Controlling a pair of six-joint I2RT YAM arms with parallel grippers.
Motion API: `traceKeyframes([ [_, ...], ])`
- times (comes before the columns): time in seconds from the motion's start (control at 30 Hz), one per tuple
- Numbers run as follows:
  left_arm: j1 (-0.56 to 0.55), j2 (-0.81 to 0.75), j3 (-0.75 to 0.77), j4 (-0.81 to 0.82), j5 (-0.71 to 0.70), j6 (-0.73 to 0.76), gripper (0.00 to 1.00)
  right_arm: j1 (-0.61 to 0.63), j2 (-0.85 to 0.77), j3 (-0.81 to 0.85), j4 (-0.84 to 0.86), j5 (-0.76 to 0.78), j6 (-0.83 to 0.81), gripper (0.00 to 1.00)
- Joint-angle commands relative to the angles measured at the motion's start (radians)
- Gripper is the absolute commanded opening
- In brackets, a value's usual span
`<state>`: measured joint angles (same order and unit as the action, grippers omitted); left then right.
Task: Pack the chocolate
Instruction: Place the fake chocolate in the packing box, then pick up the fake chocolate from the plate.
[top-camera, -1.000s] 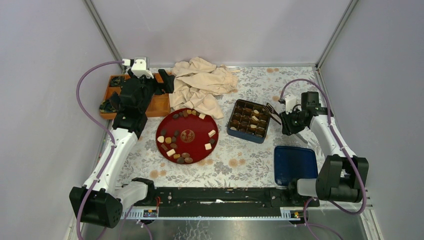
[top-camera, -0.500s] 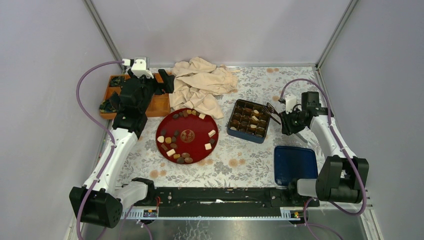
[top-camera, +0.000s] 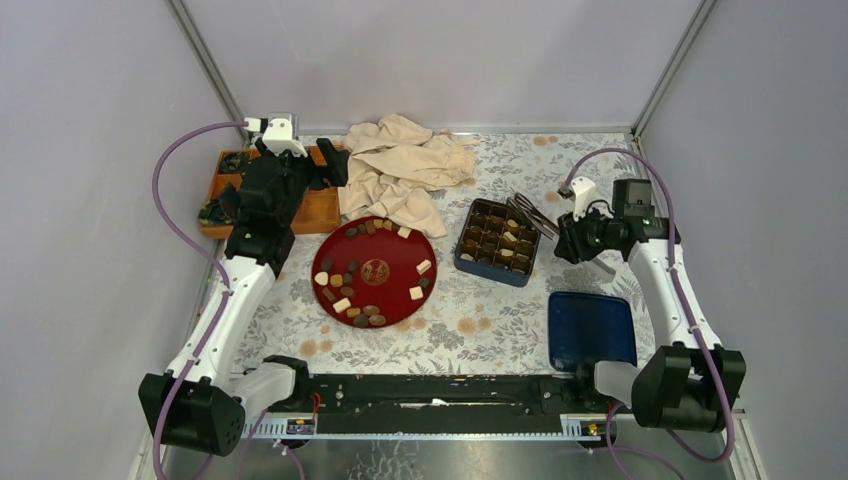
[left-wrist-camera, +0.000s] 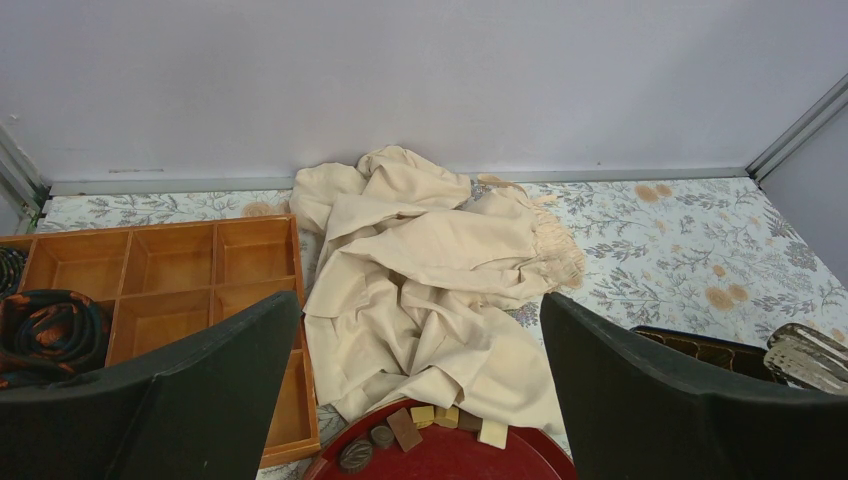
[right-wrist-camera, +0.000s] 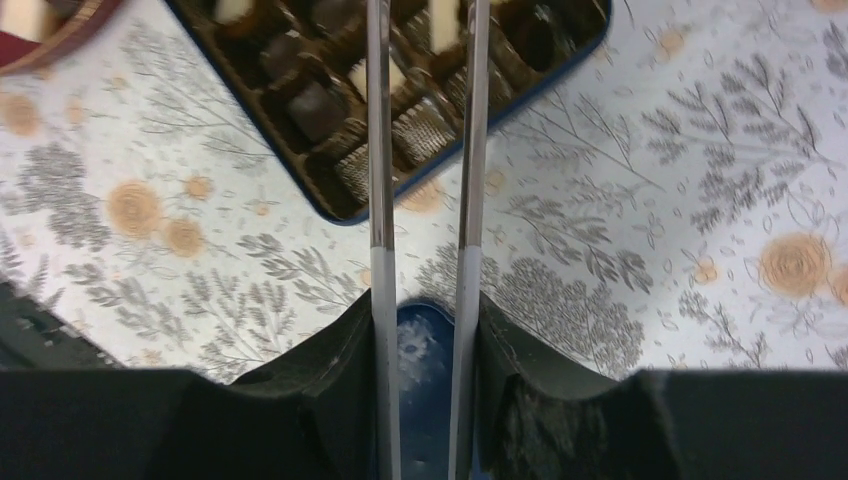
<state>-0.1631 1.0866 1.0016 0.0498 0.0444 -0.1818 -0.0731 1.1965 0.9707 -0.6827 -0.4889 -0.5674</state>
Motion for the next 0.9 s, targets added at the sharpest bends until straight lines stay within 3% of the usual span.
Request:
traceKeyframes([
  [0.0, -0.003, -0.025, -0.008, 0.033, 0.005, -0.002, 0.99, 0.014, -0.008, 0.126, -0.074, -0.240, -0.103, 0.40],
  [0.1, -0.003, -0.025, -0.008, 0.033, 0.004, -0.002, 0.99, 0.097, 0.015, 0.179, -0.120, -0.276, -0.148, 0.40],
  [0.3, -0.003, -0.022, -0.009, 0.035, 0.000, 0.001, 0.99, 0.423, 0.058, 0.206, -0.092, -0.146, -0.206, 0.40],
  [0.53, -0.002, -0.022, -0.011, 0.036, -0.002, 0.002, 0.99, 0.696, 0.251, 0.313, -0.105, 0.017, -0.237, 0.40],
  [0.87, -0.003, -0.024, -0.010, 0.037, 0.000, 0.004, 0.99, 0.855, 0.470, 0.423, -0.126, 0.105, -0.217, 0.40],
])
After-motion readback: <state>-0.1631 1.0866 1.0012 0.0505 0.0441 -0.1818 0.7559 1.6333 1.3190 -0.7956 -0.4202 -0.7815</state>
